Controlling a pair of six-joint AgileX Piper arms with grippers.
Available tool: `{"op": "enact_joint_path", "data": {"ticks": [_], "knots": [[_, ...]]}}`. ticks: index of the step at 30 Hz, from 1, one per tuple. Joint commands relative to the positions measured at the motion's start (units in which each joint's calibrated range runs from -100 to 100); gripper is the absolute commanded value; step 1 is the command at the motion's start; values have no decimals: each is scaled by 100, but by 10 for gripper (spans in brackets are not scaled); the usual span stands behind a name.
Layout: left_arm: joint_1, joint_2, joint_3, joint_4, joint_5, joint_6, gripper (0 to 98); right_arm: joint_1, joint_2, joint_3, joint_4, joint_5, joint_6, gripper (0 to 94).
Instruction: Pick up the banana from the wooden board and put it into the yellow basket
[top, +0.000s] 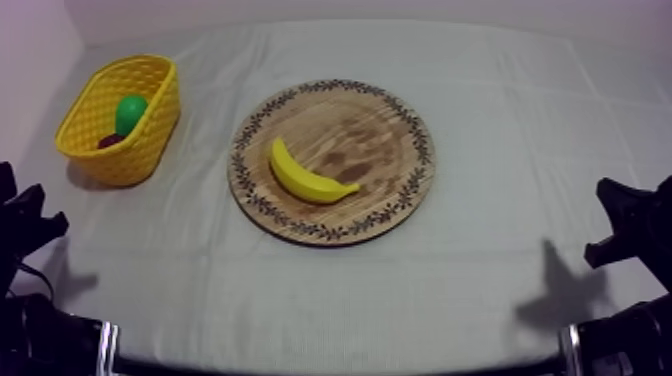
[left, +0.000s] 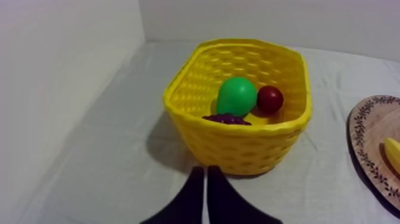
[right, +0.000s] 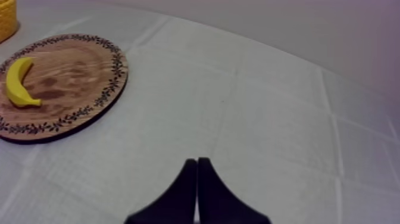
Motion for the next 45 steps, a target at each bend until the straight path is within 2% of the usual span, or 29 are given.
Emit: {"op": "enact_joint_path", "data": {"ticks": [1, 20, 25, 27, 32, 35, 40, 45], "knots": [[185, -3, 60, 25, -161, 105, 0, 7, 0, -5, -1, 0, 2, 3], [168, 2, 67, 6, -193, 61, 0, 7, 0, -5, -1, 0, 2, 3], [241, 186, 119, -241, -531, 175, 0, 7, 0, -5, -1, 0, 3, 3], [280, 375, 96, -460, -668, 362, 0, 7, 0, -5, -1, 0, 2, 3], [396, 1078, -93, -1144, -1000, 993, 0, 7, 0, -5, -1, 0, 2, 3], [461, 1544, -374, -1354, -1060, 1181, 0, 7, 0, -5, -1, 0, 2, 3], [563, 2274, -1113, -1433, -1050, 1304, 0, 7, 0, -5, -1, 0, 2, 3], [711, 3114, -2206, -1211, -740, 1161, 0, 7, 0, -5, -1, 0, 2, 3]]}}
